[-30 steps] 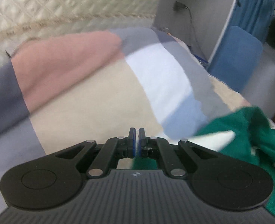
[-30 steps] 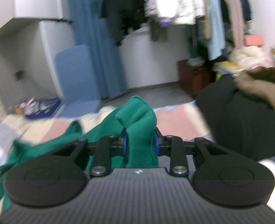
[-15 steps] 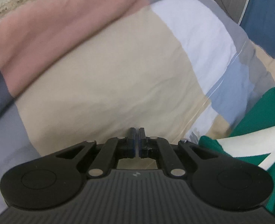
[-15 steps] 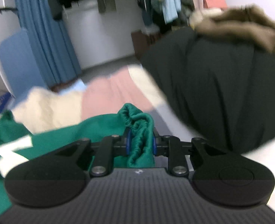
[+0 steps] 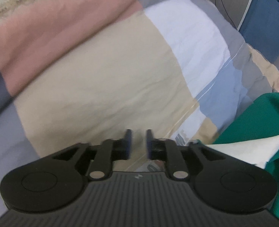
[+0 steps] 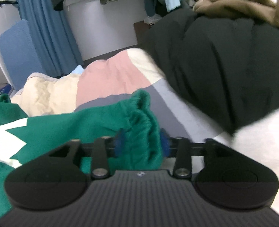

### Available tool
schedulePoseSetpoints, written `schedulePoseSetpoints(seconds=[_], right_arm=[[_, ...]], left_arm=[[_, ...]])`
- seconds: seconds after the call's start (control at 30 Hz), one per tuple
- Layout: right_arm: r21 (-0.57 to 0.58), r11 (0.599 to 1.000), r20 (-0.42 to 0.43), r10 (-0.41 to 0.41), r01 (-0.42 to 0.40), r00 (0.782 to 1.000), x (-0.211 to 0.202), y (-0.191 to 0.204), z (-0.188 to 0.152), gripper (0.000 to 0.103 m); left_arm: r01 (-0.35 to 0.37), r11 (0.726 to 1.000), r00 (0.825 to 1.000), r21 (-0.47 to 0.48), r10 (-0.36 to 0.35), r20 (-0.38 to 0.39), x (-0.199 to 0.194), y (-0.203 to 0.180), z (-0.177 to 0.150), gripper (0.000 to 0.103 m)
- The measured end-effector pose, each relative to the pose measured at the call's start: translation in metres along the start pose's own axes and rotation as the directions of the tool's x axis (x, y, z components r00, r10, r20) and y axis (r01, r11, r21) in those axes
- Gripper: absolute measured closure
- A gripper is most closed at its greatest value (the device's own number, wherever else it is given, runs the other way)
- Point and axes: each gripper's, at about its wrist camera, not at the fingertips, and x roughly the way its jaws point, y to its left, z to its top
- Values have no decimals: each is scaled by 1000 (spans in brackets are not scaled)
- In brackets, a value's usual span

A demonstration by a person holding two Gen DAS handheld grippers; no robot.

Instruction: Fold large clothes

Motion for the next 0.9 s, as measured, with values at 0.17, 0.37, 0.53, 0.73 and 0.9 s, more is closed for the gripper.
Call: schedulePoseSetpoints(seconds=[0.17, 0.37, 0.53, 0.73, 0.9], right_arm=[[17, 999, 62, 48, -49, 997, -40, 0, 7, 39], [-53, 979, 85, 202, -198, 976, -77, 41, 6, 38], [-122, 918, 11, 381, -377, 925, -80, 115, -7, 38], [-160, 851, -92, 492, -501, 866, -58, 210, -26, 38], [-137, 854, -116, 489, -502, 865, -14, 264, -30, 38]], left_arm=[[73, 997, 991, 9, -74, 113, -43, -1, -5, 43], [234, 966, 959, 113, -249, 135, -86, -37, -27, 43], [350, 917, 920, 193, -375, 111, -107, -84, -54, 43], [473, 854, 871, 219, -490, 27, -102, -138, -97, 43], [507, 837, 852, 207, -522, 24, -81, -159, -102, 43]])
